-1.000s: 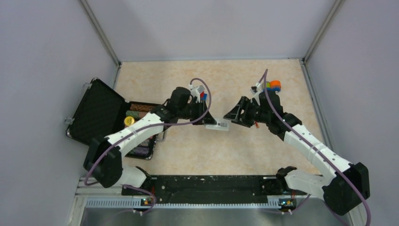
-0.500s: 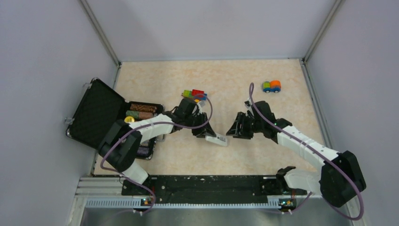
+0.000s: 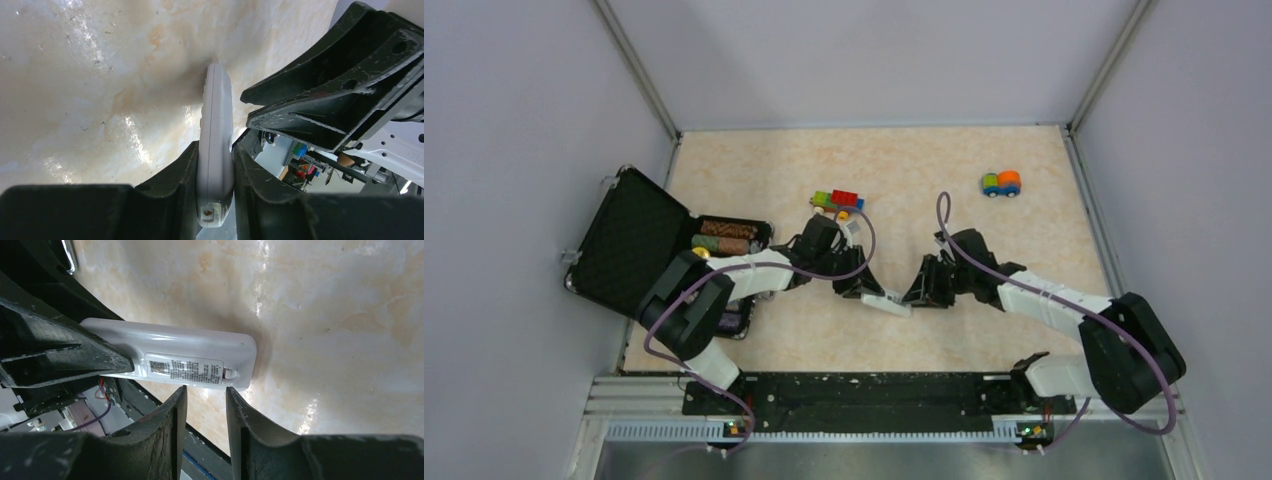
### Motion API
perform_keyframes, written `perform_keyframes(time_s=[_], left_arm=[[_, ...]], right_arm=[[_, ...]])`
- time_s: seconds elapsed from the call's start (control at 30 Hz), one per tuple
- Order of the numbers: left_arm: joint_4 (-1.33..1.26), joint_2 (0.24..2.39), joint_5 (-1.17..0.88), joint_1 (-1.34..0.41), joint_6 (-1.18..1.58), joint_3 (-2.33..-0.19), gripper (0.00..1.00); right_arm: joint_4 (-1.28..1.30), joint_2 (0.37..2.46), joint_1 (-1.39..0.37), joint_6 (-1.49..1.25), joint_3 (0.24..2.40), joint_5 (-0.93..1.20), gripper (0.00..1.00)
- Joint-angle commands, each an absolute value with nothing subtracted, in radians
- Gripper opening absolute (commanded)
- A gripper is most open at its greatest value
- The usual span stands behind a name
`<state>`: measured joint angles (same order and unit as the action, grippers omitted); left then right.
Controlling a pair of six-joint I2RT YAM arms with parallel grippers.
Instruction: Load the batteries into the remote control
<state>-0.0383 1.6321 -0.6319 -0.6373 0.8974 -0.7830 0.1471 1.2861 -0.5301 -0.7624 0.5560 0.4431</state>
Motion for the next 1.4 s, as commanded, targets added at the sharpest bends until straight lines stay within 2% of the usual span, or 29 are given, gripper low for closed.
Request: perform_keyframes(time_s=[0.0,0.13,0.47,0.63,1.17,1.37], left_arm=[[-0.005,1.655,-0.552,-0.638,0.860,-0.746,0.00],[-0.005,1.661,-0.543,-0.637,0.848,-0.738,0.00],[0.030,1.666,-0.529,-0.635,0.836,-0.735,0.00],[0.031,1.668,-0.520,-0.633,0.842,-0.735,0.00],[0.058,1.694,-0.497,-0.625,0.864,-0.739,0.00],[0.067,1.695,-0.486,-0.625,0.864,-0.748,0.00]], right_arm=[[0.054,1.302,-0.546,-0.778,0.540,0.438,0.34],[0.011,1.315,-0.546,-0.789,0.521,0.432,0.37],[-0.073,1.377,-0.546,-0.815,0.501,0.440,0.33],[-0.050,1.376,-0.546,-0.806,0.490,0.426,0.41],[-0.011,1.364,-0.549,-0.779,0.500,0.380,0.36],[0.078,1.354,-0.565,-0.771,0.558,0.338,0.41]])
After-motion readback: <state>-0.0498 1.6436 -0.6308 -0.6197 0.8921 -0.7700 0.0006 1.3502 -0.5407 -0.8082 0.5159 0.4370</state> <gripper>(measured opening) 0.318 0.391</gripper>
